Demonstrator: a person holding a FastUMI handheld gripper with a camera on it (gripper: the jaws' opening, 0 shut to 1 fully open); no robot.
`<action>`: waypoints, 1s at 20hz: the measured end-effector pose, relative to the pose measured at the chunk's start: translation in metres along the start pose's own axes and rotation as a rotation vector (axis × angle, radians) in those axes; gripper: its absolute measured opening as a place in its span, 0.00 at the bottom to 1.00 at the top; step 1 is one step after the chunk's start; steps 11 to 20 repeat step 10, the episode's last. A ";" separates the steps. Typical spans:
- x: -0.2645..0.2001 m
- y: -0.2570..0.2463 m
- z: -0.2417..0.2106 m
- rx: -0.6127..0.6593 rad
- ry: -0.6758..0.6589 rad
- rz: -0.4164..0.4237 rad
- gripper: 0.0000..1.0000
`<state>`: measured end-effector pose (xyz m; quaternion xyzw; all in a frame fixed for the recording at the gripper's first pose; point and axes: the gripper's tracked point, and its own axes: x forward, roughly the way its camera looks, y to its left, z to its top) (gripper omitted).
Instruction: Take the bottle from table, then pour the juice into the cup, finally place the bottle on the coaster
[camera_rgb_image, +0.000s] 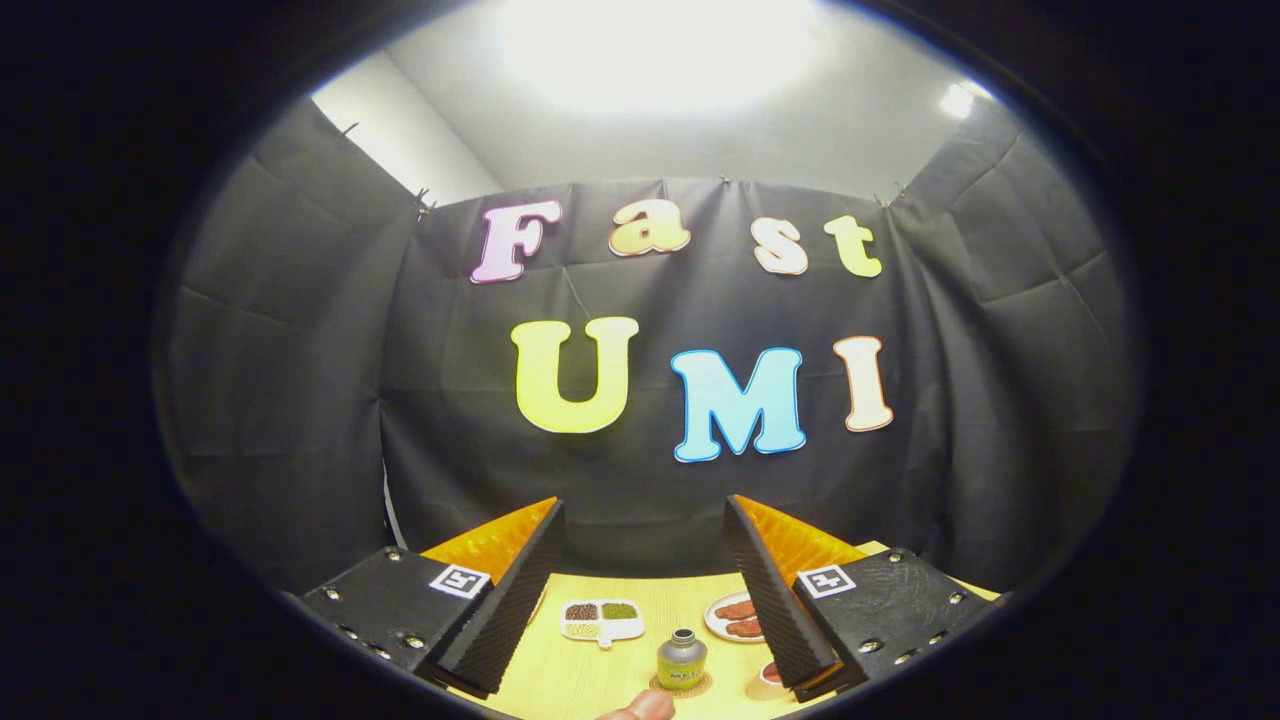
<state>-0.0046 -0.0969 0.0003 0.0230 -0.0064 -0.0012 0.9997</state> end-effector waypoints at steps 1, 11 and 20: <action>-0.004 -0.006 -0.007 0.004 0.006 -0.011 0.96; -0.024 -0.016 -0.020 -0.028 0.025 -0.031 0.98; -0.024 -0.016 -0.020 -0.028 0.025 -0.031 0.98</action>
